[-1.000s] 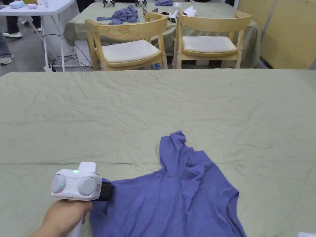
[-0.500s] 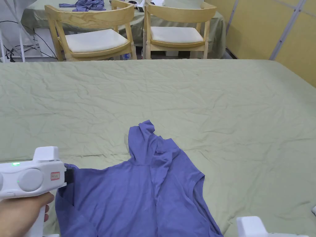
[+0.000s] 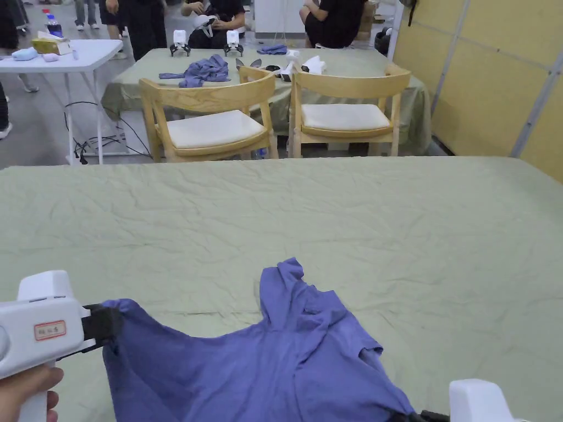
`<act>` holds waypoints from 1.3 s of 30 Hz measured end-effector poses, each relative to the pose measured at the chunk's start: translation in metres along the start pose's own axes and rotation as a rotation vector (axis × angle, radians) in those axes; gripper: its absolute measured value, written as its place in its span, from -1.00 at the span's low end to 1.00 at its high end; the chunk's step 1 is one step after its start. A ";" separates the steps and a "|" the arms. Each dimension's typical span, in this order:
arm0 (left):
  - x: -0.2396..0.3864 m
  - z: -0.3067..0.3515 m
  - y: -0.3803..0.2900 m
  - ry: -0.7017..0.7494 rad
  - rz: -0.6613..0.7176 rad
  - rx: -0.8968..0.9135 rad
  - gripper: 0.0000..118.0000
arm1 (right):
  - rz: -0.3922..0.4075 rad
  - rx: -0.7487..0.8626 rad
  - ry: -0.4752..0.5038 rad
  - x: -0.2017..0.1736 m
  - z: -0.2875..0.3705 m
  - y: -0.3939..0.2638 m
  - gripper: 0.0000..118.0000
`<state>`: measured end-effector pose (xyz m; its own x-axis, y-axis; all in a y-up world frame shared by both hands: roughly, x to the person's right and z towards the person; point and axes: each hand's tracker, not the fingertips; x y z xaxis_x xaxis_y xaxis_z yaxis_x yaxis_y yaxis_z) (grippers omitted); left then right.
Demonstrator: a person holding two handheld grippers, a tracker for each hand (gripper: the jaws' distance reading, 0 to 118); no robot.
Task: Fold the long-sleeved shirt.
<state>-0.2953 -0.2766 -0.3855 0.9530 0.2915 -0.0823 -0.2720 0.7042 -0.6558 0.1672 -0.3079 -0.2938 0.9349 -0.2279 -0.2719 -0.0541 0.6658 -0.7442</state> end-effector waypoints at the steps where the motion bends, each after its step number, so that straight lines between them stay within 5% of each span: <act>1: 0.003 -0.003 0.000 0.017 -0.016 -0.002 -0.98 | 0.004 -0.007 -0.008 -0.002 -0.004 0.002 -0.85; 5: -0.003 0.001 -0.003 -0.001 0.075 0.001 -0.98 | 0.013 -0.016 -0.025 -0.002 -0.011 0.007 -0.85; 13: -0.004 0.055 0.083 -0.157 0.206 0.220 -0.98 | 0.027 0.320 0.062 -0.006 0.033 0.112 -0.86; 18: -0.008 0.085 0.180 -0.216 0.300 0.386 -0.98 | 0.073 0.463 -0.034 -0.003 0.055 0.234 -0.86; 27: -0.012 0.091 0.320 -0.120 0.346 0.535 -0.98 | -0.003 0.513 -0.194 0.012 0.062 0.428 -0.86; 30: -0.010 0.080 0.339 -0.018 0.301 0.572 -0.98 | -0.001 0.539 -0.269 0.018 0.055 0.469 -0.86; 33: -0.015 0.063 0.351 -0.052 0.313 0.582 -0.98 | 0.065 0.572 -0.343 0.017 0.044 0.495 -0.86; 37: -0.019 0.035 0.362 -0.044 0.302 0.591 -0.98 | 0.002 0.576 -0.326 0.026 0.026 0.515 -0.86; 39: -0.025 0.019 0.363 -0.067 0.333 0.594 -0.98 | 0.037 0.593 -0.392 0.028 0.012 0.516 -0.86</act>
<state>-0.4201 -0.0162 -0.6076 0.8010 0.5800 -0.1486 -0.5942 0.8004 -0.0788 0.1694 0.0381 -0.6783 0.9995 0.0000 0.0320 0.0080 0.9680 -0.2508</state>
